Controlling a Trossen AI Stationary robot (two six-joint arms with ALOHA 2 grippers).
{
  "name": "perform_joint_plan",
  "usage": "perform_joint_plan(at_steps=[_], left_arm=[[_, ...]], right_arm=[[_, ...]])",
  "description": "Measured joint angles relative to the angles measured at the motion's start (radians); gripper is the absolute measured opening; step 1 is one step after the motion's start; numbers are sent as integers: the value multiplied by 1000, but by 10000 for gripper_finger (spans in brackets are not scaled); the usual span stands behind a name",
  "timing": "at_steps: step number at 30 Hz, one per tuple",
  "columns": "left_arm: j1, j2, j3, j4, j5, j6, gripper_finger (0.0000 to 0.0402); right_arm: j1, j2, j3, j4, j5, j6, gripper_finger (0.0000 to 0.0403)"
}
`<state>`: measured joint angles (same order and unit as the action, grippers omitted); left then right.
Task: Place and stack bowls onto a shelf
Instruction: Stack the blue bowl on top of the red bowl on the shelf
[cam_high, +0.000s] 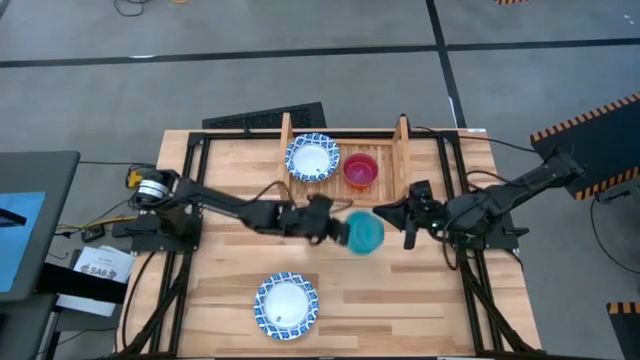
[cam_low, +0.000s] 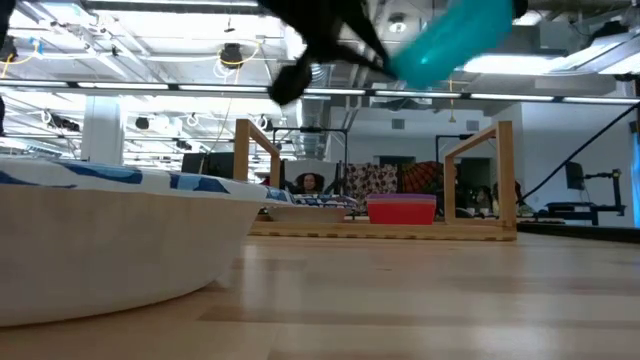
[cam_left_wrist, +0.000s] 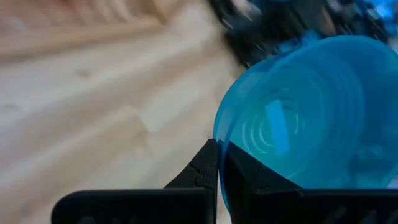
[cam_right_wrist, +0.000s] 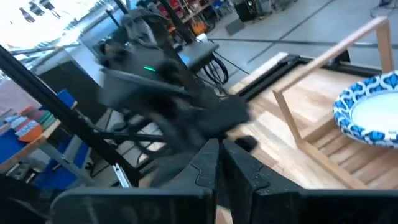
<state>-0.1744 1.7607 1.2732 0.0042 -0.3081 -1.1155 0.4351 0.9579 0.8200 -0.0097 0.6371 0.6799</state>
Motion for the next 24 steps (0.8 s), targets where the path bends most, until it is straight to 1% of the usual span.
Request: perform_joint_plan(at_steps=[6, 10, 14, 16, 19, 21, 22, 24], left_arm=[[147, 25, -2, 22, -94, -75, 0], [263, 25, -1, 68, -95, -51, 0], [347, 25, 15, 24, -97, -50, 0], [359, 25, 40, 5, -89, -32, 0], [349, 34, 97, -21, -100, 30, 0], [339, 71, 164, -55, -105, 71, 0], [336, 98, 204, -102, -101, 90, 0], [327, 177, 315, -164, -93, 131, 0]], right_arm=[[0, -45, 0, 4, 0, -36, 48], [0, -43, 1, 1, 0, -38, 48], [0, -31, 1, -1, -2, -38, 48], [0, -23, 2, 6, -1, -42, 48], [0, -21, 2, 1, -1, -60, 48], [-9, -23, 2, 6, -1, -61, 48], [-14, -22, 2, 5, -1, -61, 48], [-24, -23, 2, 9, -1, -61, 48]])
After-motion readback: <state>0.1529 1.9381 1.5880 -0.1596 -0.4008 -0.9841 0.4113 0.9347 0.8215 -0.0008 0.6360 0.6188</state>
